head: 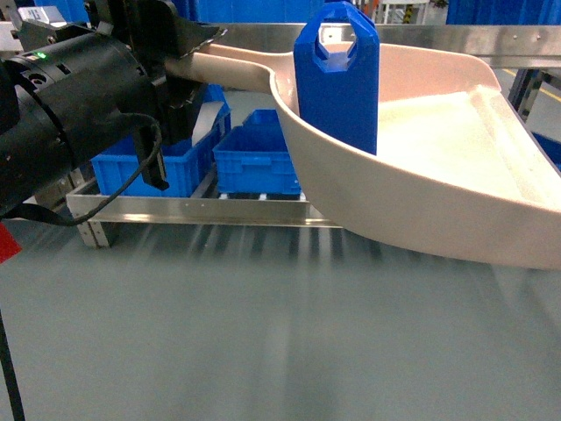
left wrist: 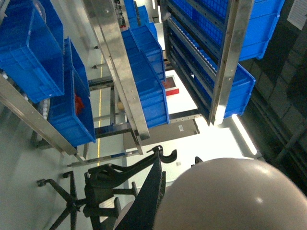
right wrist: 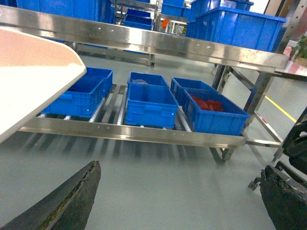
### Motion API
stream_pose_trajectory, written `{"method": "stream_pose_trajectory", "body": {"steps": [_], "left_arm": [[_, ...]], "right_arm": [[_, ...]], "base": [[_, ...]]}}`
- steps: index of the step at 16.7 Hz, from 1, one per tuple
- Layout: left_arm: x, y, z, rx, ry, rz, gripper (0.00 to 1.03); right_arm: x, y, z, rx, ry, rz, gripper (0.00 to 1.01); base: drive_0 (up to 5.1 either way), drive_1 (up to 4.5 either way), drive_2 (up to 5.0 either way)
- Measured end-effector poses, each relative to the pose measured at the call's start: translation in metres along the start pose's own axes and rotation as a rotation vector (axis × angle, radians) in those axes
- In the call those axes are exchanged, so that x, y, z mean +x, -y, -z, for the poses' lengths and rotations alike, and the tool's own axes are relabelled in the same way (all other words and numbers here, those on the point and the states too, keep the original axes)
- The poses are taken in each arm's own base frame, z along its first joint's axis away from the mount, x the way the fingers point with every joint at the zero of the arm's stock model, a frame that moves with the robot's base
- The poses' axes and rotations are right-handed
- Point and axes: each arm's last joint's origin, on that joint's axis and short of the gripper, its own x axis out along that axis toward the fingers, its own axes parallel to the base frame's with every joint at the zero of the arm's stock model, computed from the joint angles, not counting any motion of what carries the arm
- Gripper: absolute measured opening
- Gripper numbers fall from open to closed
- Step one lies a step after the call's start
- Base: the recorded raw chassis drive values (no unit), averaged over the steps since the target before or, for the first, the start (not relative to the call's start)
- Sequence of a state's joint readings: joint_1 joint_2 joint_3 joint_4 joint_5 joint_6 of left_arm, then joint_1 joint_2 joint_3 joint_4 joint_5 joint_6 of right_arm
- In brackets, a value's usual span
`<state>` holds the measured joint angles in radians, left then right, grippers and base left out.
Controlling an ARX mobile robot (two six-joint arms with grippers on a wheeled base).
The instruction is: Place part in tray to right shelf
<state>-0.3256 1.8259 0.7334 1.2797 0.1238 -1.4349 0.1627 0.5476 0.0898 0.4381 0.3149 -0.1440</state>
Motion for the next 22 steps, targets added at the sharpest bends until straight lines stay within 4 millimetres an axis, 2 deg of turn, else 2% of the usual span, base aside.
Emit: {"method": "stream_pose_trajectory", "body": {"steps": [22], "left_arm": [[-0.0002, -0.0006, 0.0002, 0.001, -0.004, -0.004, 0.13]], "right_arm": [[0.0, -0.0001, 0.0006, -0.005, -0.004, -0.001, 0.98]], "base": [[0.0, 0.0, 0.0]]}}
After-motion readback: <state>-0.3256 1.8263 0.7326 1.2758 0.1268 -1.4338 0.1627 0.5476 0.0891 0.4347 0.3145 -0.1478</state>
